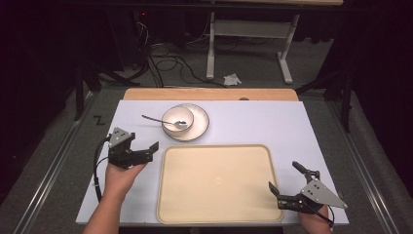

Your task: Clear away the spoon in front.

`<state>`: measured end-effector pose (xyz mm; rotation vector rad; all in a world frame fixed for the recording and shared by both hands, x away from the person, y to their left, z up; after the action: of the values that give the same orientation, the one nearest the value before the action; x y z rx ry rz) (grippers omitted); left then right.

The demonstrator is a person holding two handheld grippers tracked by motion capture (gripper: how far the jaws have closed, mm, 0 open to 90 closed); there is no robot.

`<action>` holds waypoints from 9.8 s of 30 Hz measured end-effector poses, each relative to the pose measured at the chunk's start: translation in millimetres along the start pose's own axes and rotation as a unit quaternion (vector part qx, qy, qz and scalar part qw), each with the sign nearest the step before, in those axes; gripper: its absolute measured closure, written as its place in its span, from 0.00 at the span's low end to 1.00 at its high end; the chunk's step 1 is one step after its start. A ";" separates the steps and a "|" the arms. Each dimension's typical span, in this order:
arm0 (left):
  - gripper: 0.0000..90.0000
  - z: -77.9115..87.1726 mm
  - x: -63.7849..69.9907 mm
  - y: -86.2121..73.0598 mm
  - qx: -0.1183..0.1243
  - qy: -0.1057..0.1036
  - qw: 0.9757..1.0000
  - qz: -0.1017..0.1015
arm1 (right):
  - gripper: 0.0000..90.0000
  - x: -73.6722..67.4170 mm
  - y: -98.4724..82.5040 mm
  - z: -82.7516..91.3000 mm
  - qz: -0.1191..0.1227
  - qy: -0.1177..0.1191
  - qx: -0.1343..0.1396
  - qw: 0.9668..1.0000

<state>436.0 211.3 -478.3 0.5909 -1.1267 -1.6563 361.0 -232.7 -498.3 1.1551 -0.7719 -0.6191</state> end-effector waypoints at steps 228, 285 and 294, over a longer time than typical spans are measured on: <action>0.72 13.2 67.2 -88.1 -0.030 -0.171 0.970 0.168 | 0.01 -4.0 -15.3 -8.9 -0.030 0.009 -0.018 0.999; 1.00 10.9 113.0 -126.4 -0.207 -0.092 0.967 -0.114 | 0.01 -6.0 -15.0 -10.4 -0.027 0.017 -0.018 0.999; 1.00 -1.3 132.3 -104.6 -0.164 -0.114 0.976 -0.082 | 0.01 -6.0 -15.4 -10.7 -0.029 0.016 -0.020 0.999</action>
<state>339.2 95.7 -553.9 0.2926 -0.9524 -2.0417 365.4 -226.6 -516.6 1.1514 -0.6972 -0.6602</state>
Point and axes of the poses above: each handheld gripper's, and its own axes: z roughly backward along the jaws, y roughly out of its top, x roughly to its right, the point moved 8 cm from there along -z, roughly forward along the jaws
